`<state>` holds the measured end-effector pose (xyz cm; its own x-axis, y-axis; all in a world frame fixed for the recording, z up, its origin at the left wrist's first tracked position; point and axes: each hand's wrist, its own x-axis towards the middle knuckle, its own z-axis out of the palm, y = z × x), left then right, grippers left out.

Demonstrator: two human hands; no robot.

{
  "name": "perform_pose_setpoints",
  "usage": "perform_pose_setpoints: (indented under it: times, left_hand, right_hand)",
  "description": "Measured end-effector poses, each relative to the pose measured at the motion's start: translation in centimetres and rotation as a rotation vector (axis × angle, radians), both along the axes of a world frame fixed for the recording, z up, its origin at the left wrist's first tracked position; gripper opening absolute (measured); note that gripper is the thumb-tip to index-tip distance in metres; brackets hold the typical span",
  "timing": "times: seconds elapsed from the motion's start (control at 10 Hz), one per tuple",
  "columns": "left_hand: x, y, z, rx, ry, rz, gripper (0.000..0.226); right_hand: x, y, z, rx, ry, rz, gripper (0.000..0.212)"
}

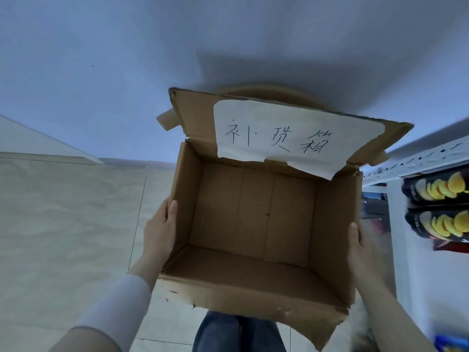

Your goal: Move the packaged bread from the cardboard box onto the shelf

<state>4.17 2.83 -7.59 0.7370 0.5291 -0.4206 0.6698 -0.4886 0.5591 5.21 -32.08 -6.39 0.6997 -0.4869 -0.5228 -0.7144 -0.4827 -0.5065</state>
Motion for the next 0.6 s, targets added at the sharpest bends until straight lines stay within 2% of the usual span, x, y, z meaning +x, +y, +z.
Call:
perform_pose_setpoints:
  times: [0.4, 0.5, 0.6]
  left_hand:
    - [-0.5, 0.2, -1.6, -0.023, 0.124, 0.003, 0.045]
    - [-0.8, 0.0, -1.3, -0.085, 0.159, -0.009, 0.044]
    - [0.0, 0.2, 0.5, -0.085, 0.202, -0.036, 0.053]
  right_hand:
    - [-0.4, -0.2, -2.9, 0.027, 0.056, 0.017, 0.052]
    - [-0.1, -0.4, -2.9, 0.057, 0.073, 0.042, 0.052]
    - [0.2, -0.4, -1.5, 0.038, 0.089, 0.121, 0.061]
